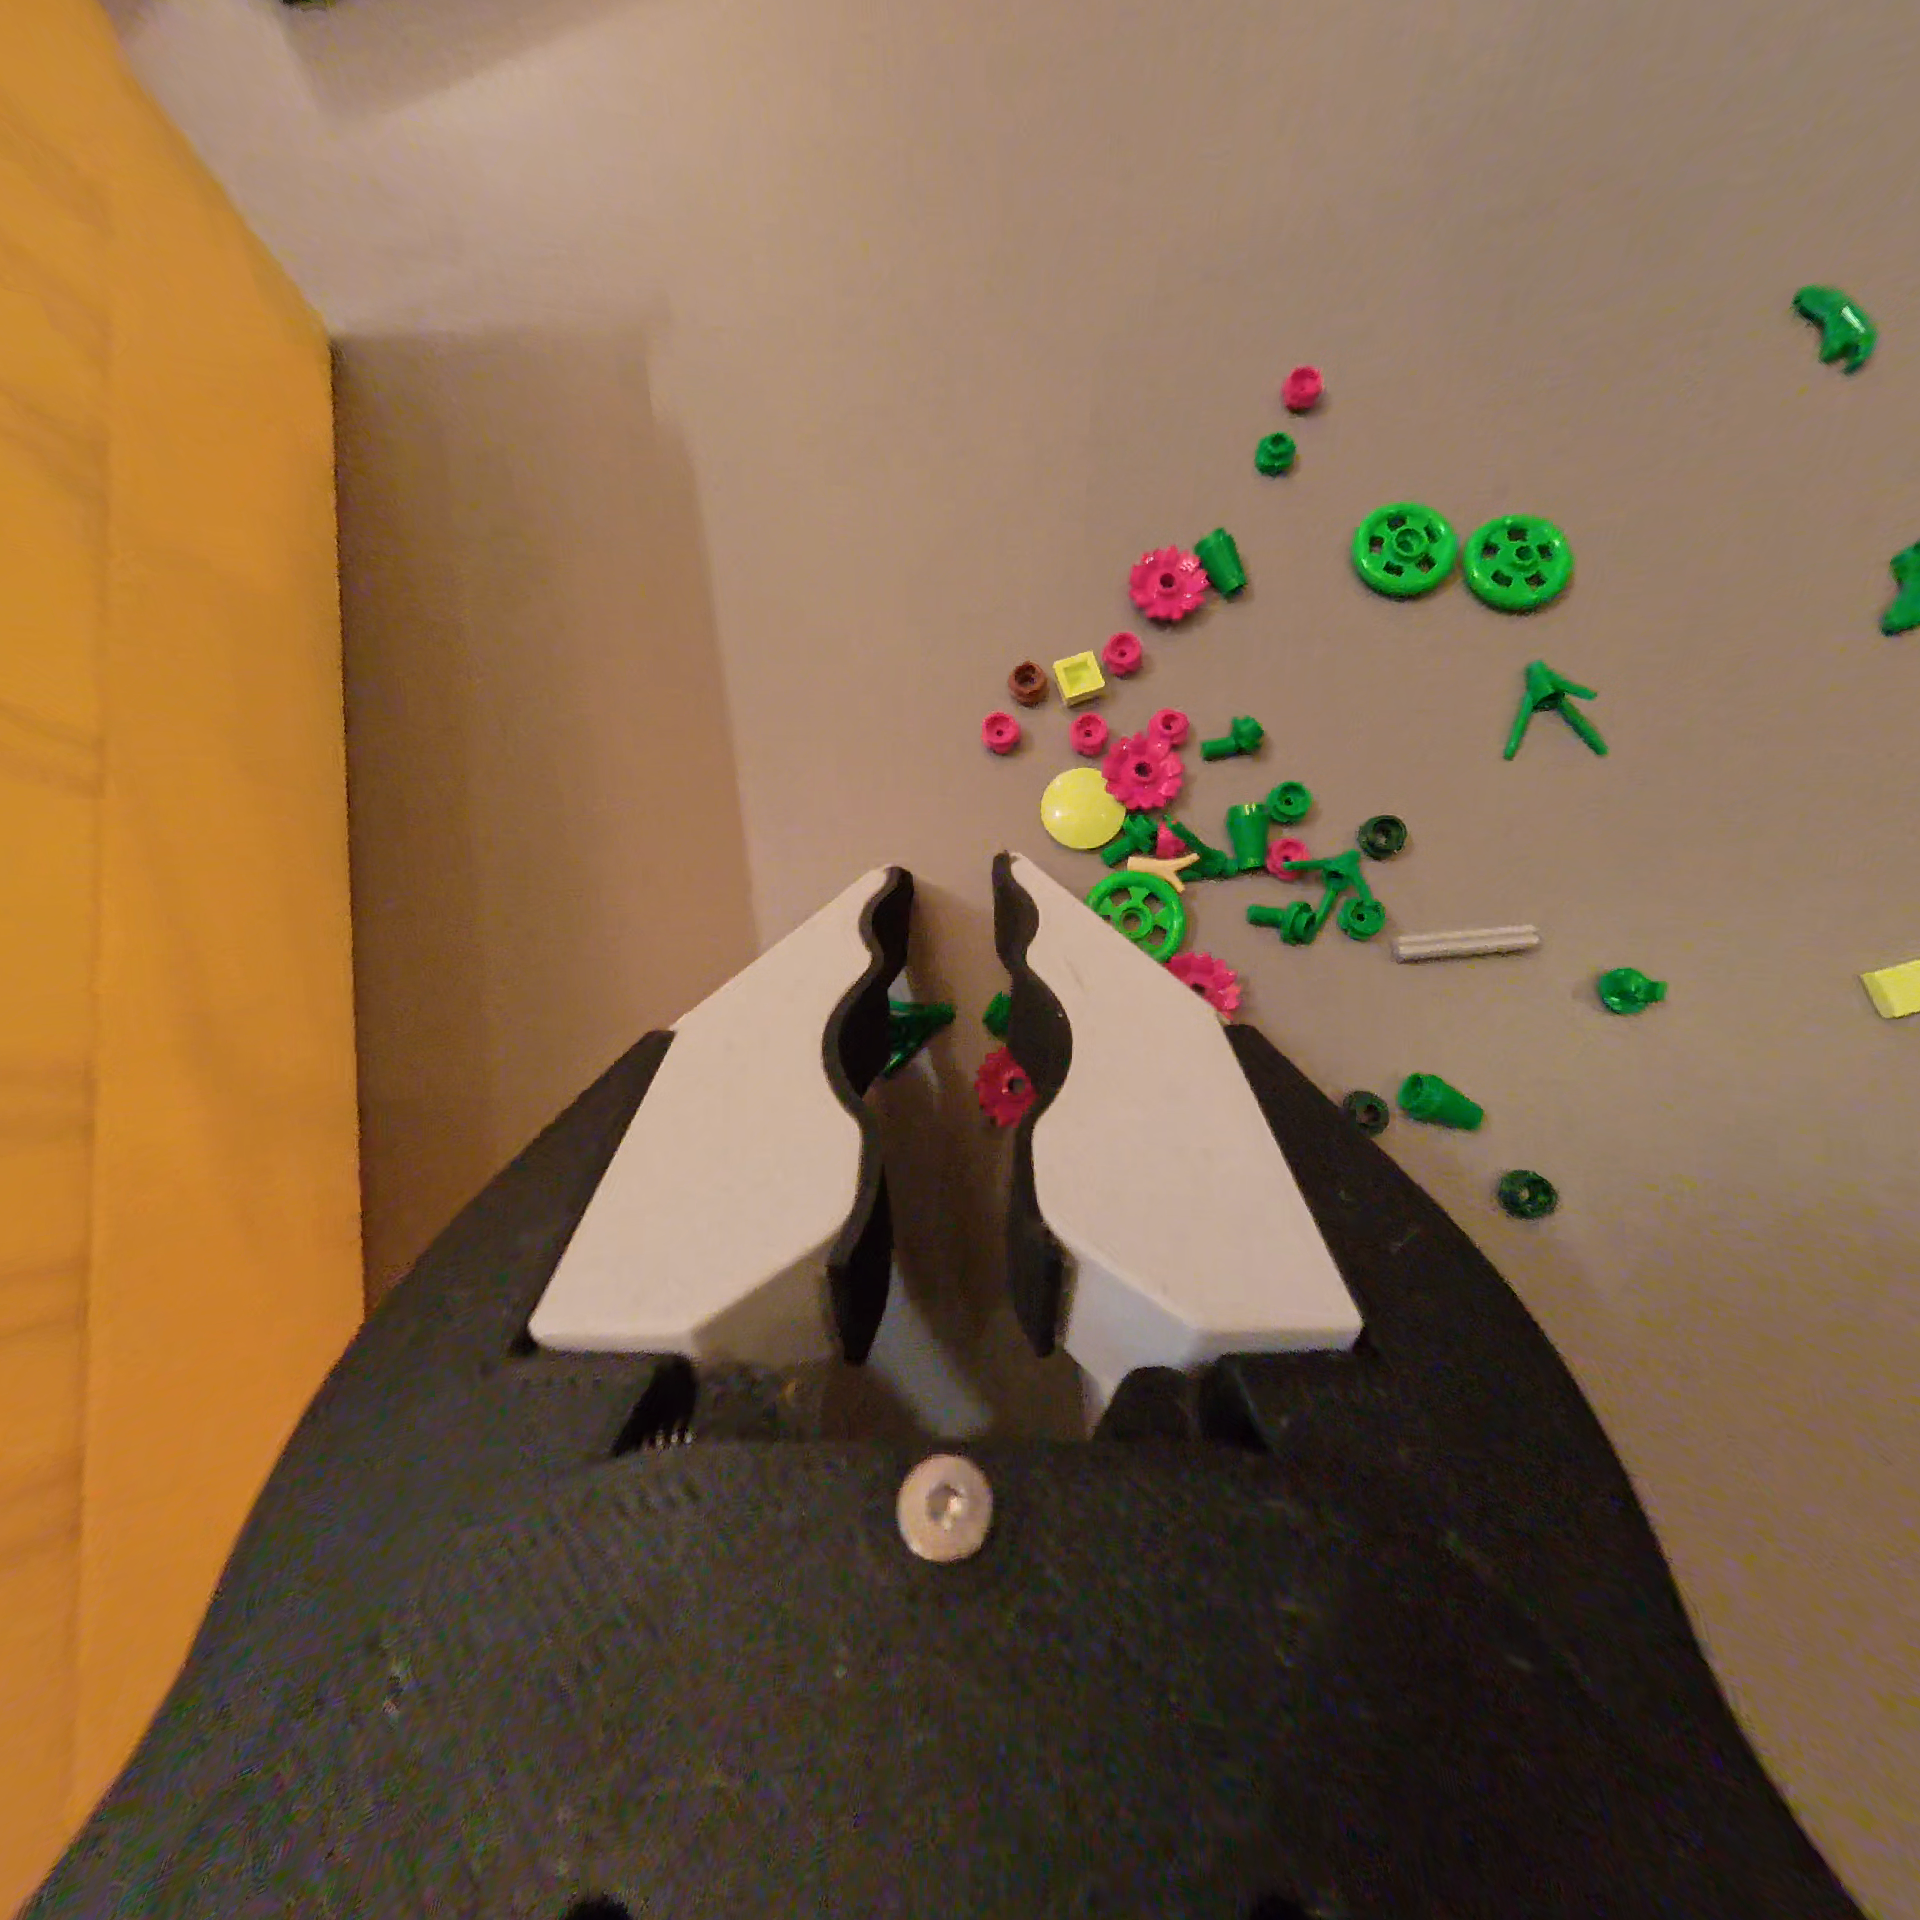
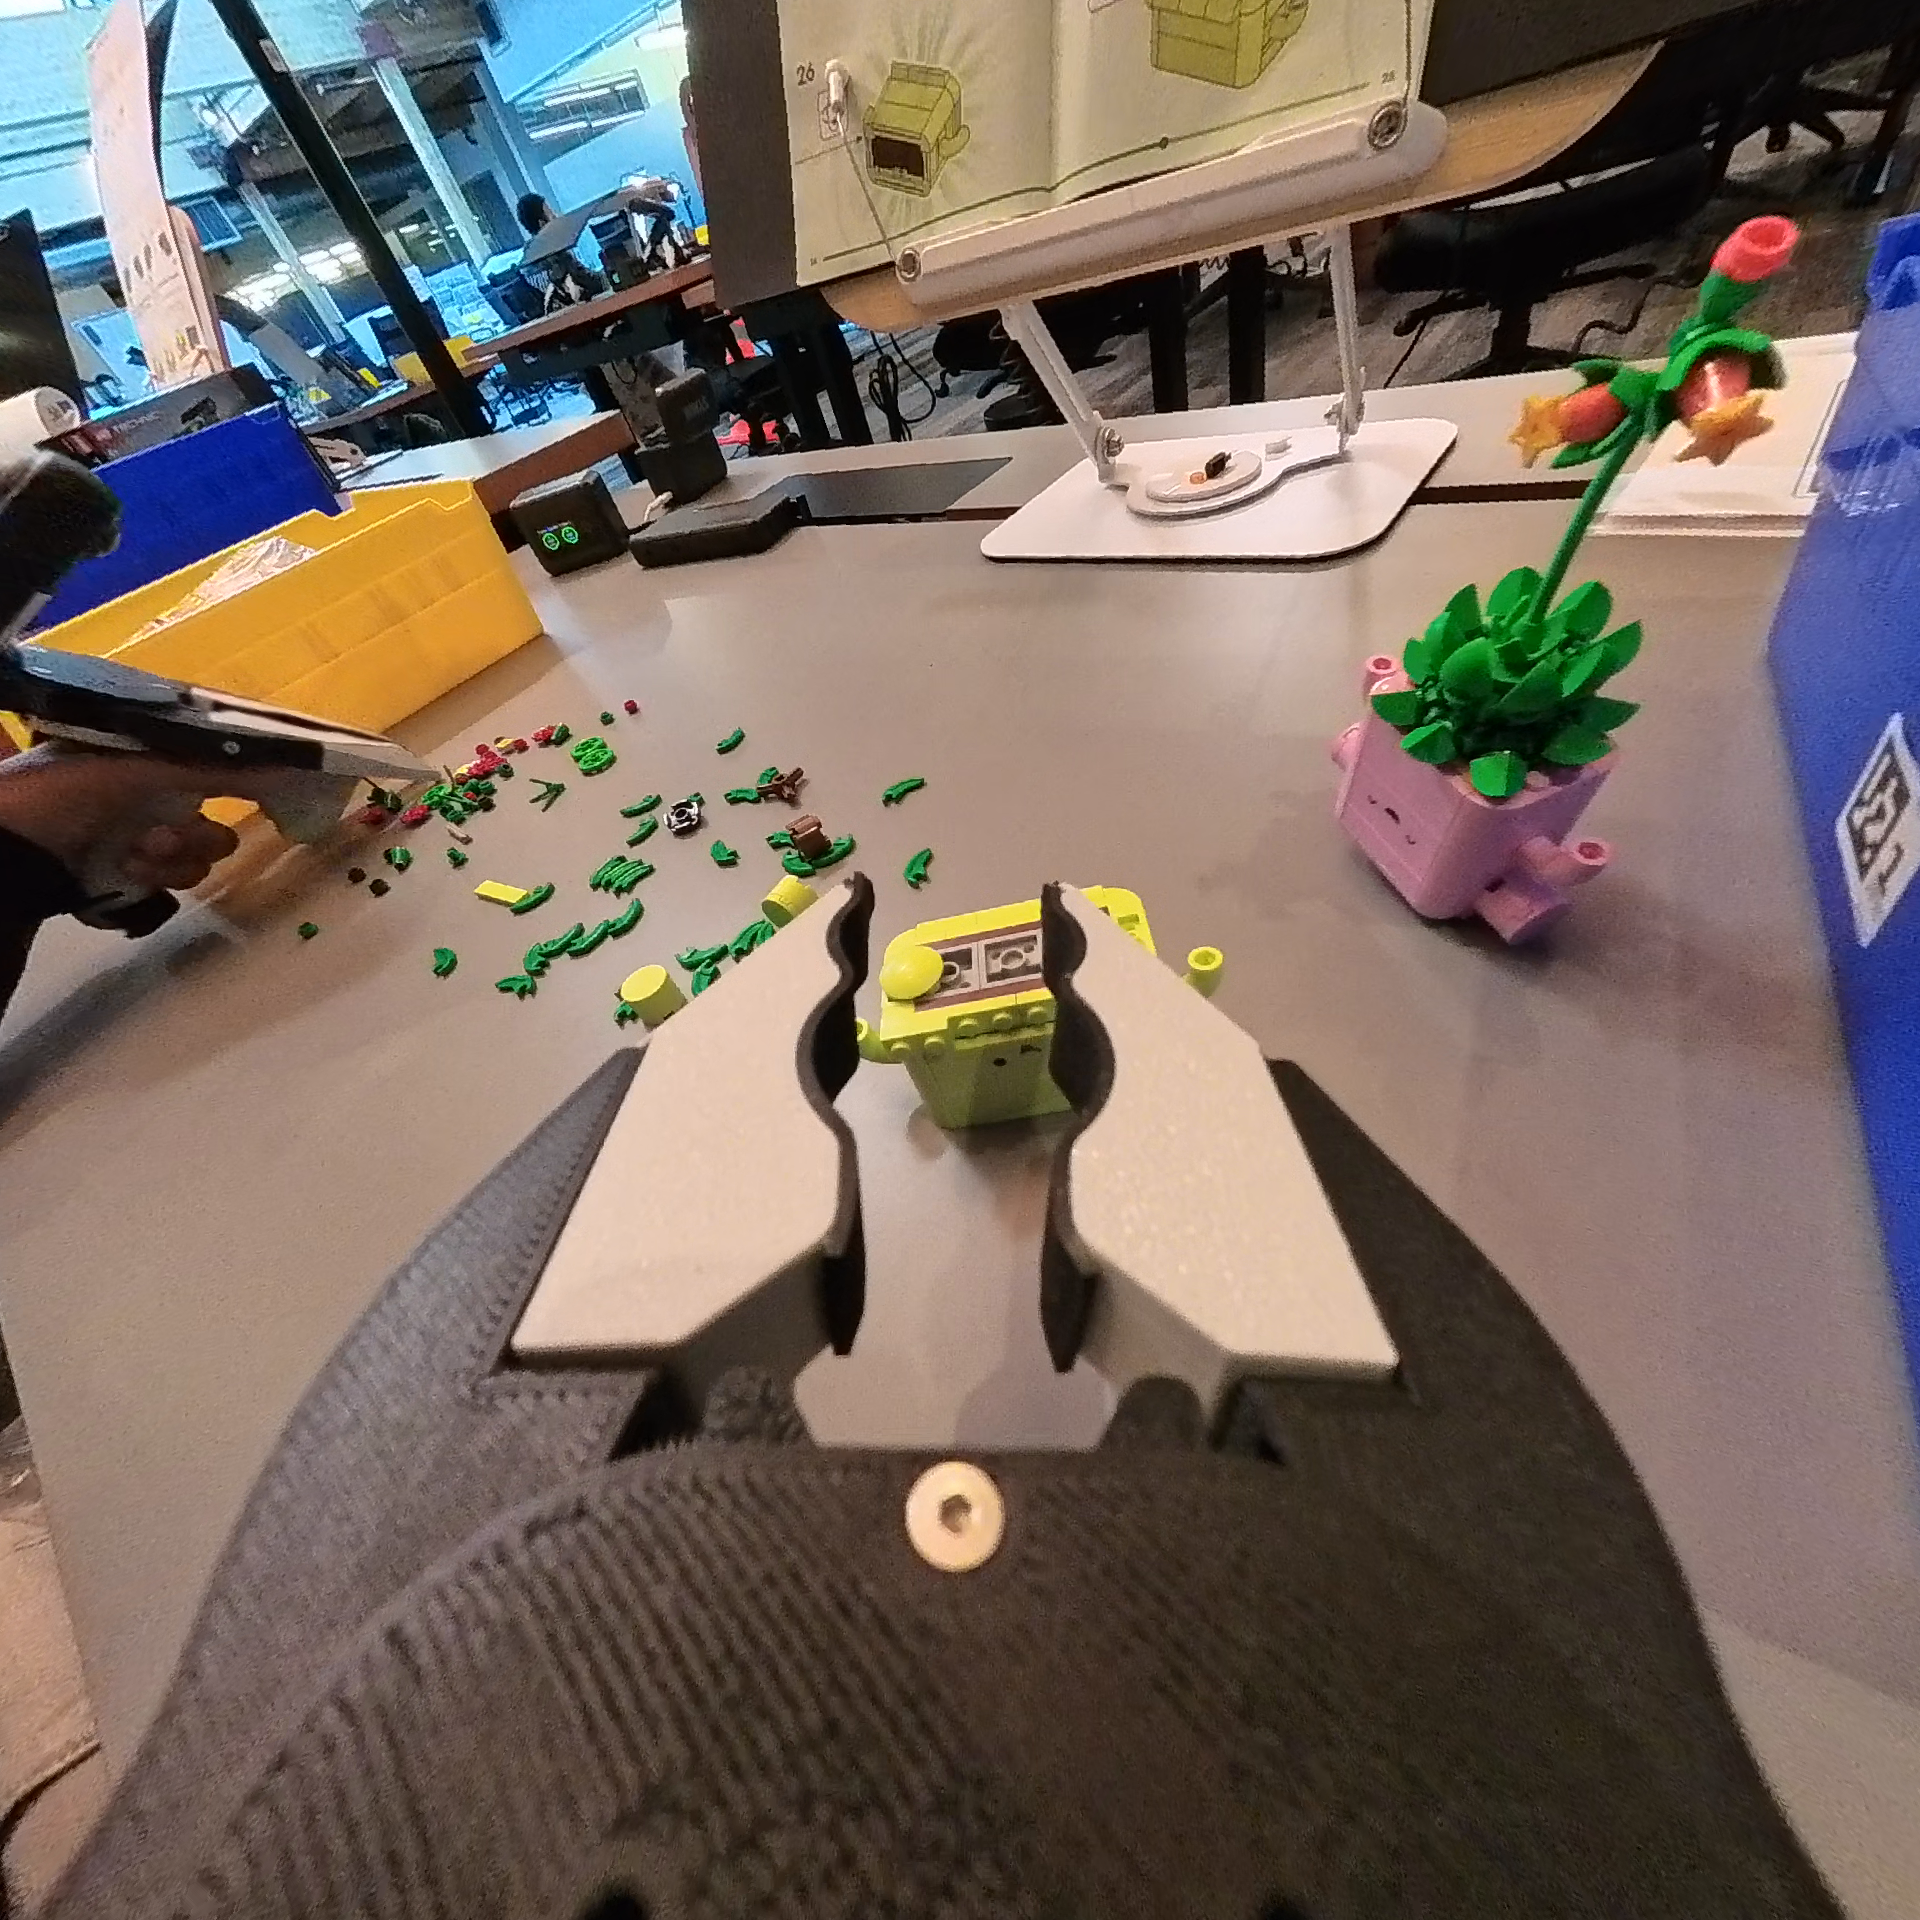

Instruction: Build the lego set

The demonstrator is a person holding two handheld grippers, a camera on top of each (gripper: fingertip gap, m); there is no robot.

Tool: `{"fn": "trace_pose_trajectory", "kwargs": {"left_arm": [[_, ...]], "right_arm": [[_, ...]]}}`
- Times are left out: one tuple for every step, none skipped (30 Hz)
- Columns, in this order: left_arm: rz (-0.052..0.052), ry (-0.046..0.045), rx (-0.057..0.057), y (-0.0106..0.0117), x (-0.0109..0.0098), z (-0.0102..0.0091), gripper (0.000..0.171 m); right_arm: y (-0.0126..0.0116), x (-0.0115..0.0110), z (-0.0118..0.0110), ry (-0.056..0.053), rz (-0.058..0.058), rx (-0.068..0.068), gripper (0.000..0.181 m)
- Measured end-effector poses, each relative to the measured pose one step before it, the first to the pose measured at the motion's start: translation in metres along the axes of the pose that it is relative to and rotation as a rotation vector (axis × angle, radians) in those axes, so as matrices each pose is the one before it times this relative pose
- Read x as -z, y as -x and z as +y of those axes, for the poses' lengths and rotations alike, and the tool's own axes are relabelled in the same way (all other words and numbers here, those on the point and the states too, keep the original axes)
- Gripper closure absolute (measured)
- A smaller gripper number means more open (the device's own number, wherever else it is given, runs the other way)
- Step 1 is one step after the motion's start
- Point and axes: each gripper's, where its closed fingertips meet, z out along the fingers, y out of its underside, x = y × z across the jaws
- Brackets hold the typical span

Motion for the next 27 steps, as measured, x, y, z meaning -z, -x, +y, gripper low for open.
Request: {"fn": "trace_pose_trajectory", "kwargs": {"left_arm": [[0.0010,-0.00181,-0.0100,-0.00116,0.00015,-0.00194,0.154],[0.0009,-0.00604,-0.0092,-0.00118,0.00036,-0.00289,0.152],[0.0032,-0.00292,-0.0093,-0.00153,-0.00020,-0.00256,0.150],[0.0095,0.00801,-0.0132,-0.00255,-0.00105,-0.00092,0.149],[0.0120,0.01610,-0.0157,-0.00287,-0.00178,0.00051,0.146],[0.0056,0.01714,-0.0139,-0.00187,-0.00208,0.00093,0.144],[-0.0033,0.00344,-0.0066,-0.00037,-0.00130,-0.00091,0.144],[0.0022,-0.00283,-0.0011,-0.00088,-0.00040,-0.00184,0.145],[0.0072,0.00187,-0.0025,-0.00176,-0.00051,-0.00066,0.144],[0.0066,-0.00088,-0.0057,-0.00171,-0.00033,-0.00064,0.144],[0.0056,-0.00179,-0.0070,-0.00158,-0.00037,-0.00060,0.143],[0.0041,-0.00168,-0.0061,-0.00116,-0.00042,-0.00061,0.143],[0.0008,-0.00125,-0.0048,-0.00042,-0.00073,-0.00072,0.143],[0.0013,-0.00228,-0.0027,-0.00026,-0.00106,-0.00110,0.143],[0.0028,-0.00262,-0.0005,-0.00035,-0.00115,-0.00133,0.143],[0.0021,-0.00092,0.0026,-0.00020,-0.00116,-0.00104,0.144],[0.0023,0.00177,0.0075,-0.00040,-0.00075,-0.00069,0.146],[0.0012,0.00181,0.0087,-0.00069,-0.00048,-0.00028,0.149],[-0.0010,-0.00131,0.0033,-0.00068,-0.00016,-0.00019,0.151],[-0.0006,-0.00328,-0.0025,-0.00071,-0.00019,-0.00010,0.153],[0.0018,-0.00196,-0.0018,-0.00097,-0.00005,0.00001,0.155],[-0.0005,0.00036,0.0006,-0.00003,0.00007,-0.00006,0.155],[0.0023,0.00090,0.0008,-0.00018,-0.00002,0.00006,0.155],[0.0030,0.00079,-0.0005,-0.00021,0.00020,0.00014,0.155],[0.0020,0.00037,0.0010,-0.00011,0.00020,0.00013,0.156],[0.0013,0.00075,0.0027,0.00013,0.00040,0.00027,0.156],[-0.0042,0.00338,0.0037,0.00097,0.00057,0.00063,0.156]], "right_arm": [[-0.00005,0.00006,-0.00014,-0.0006,-0.0007,-0.0018,0.150],[-0.00007,0.00001,-0.00001,-0.0005,-0.0004,-0.0013,0.150],[-0.00001,0.00005,0.00002,0.0003,-0.0002,-0.0008,0.150],[-0.00008,-0.00008,0.00008,0.0011,-0.0001,-0.0006,0.150],[0.00000,-0.00009,0.00013,0.0013,-0.0002,-0.0004,0.150],[-0.00005,-0.00014,0.00017,0.0009,-0.0001,-0.0003,0.150],[0.00001,0.00001,0.00003,0.0002,0.0001,-0.0003,0.150],[-0.00006,0.00011,-0.00016,-0.0005,0.0003,-0.0003,0.150],[-0.00013,0.00008,-0.00008,-0.0006,0.0006,-0.0002,0.150],[-0.00009,0.00000,-0.00001,-0.0001,0.0007,-0.0001,0.150],[-0.00003,-0.00007,0.00009,0.0007,0.0007,0.0000,0.150],[-0.00008,-0.00012,0.00015,0.0013,0.0008,0.0003,0.150],[0.00006,-0.00019,0.00018,0.0013,0.0008,0.0007,0.150],[-0.00001,-0.00007,0.00019,0.0013,0.0008,0.0007,0.150],[0.00002,-0.00016,0.00016,0.0013,0.0005,0.0007,0.150],[-0.00003,-0.00014,0.00012,0.0011,0.0003,0.0005,0.150],[0.00010,0.00002,0.00012,0.0007,-0.0001,0.0001,0.150],[-0.00001,-0.00001,-0.00002,-0.0001,0.0002,-0.0002,0.150],[-0.00018,0.00011,-0.00010,-0.0006,0.0005,-0.0007,0.150],[-0.00004,0.00014,-0.00012,-0.0011,0.0003,-0.0007,0.150],[-0.00012,0.00016,-0.00030,-0.0016,0.0002,-0.0003,0.150],[0.00005,0.00019,-0.00010,-0.0013,0.0000,0.0003,0.150],[0.00010,0.00011,-0.00015,-0.0009,0.0001,0.0009,0.150],[0.00017,-0.00003,0.00003,-0.0003,0.0003,0.0014,0.150],[0.00017,0.00002,-0.00002,0.0000,0.0003,0.0018,0.150],[0.00017,0.00010,-0.00002,-0.0002,0.0004,0.0018,0.150],[0.00010,0.00003,-0.00008,-0.0003,0.0003,0.0013,0.150]]}}
